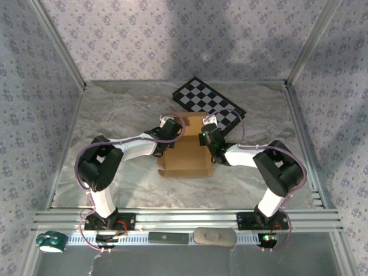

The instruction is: Fold the paper box

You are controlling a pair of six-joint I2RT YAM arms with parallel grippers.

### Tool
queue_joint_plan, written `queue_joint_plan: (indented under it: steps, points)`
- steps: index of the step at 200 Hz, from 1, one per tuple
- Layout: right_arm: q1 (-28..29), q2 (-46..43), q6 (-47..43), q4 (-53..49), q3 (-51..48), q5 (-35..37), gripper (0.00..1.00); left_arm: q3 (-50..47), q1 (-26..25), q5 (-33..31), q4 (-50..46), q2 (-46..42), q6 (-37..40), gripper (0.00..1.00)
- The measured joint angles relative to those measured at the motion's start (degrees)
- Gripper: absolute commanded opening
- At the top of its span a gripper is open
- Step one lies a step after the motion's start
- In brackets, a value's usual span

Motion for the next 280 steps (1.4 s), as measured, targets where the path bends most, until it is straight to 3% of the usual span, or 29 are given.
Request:
queue_joint_plan:
  steps: [15,22,31,45,72,94,113,158,194,236,264,280]
  points:
    - [0.3,0.0,0.3,-0.4,0.0,0.5,0.36,0.0,0.0,0.0,0.0,0.0,0.0,0.0]
    - [0.6,-0.2,0.4,-1.0,0.1,1.0,0.46,0.0,0.0,0.0,0.0,0.0,0.0,0.0]
    - [1.2,-0.6,0.4,-2.4,0.2,2.0,0.53,0.0,0.0,0.0,0.0,0.0,0.2,0.0]
    - [3.1,-2.5,-0.1,-4.8,0.0,4.4,0.56,0.0,0.0,0.0,0.0,0.0,0.7,0.0]
    - [7.7,-11.1,-5.9,-2.8,-4.7,7.4,0.57,0.0,0.0,0.2,-0.1,-0.1,2.5,0.0]
    - [10.9,-20.3,-17.1,0.8,-10.4,7.6,0.58,1.1,0.0,0.2,-2.1,-0.2,4.2,0.0]
    - [11.6,-23.1,-26.7,0.9,-9.9,7.5,0.59,2.1,0.0,0.2,-3.2,-0.8,5.5,0.0]
    - [9.9,-15.5,-44.8,-3.1,2.1,6.1,0.62,2.9,0.3,0.6,-4.5,-1.9,7.1,0.0]
    - [5.8,-10.9,-50.2,-5.1,6.5,5.6,0.62,2.4,0.4,1.2,-4.0,-3.1,9.2,0.0]
    - [5.9,-7.5,-52.6,-8.0,9.0,3.4,0.61,1.2,0.3,2.2,-3.7,-5.8,11.5,0.0]
    - [5.8,-5.1,-52.8,-9.6,10.2,3.7,0.53,0.5,0.1,3.7,-2.2,-7.3,13.4,0.0]
    - [5.8,-4.1,-52.9,-10.5,11.6,4.3,0.36,-0.7,-0.3,4.6,-1.2,-8.7,14.5,0.0]
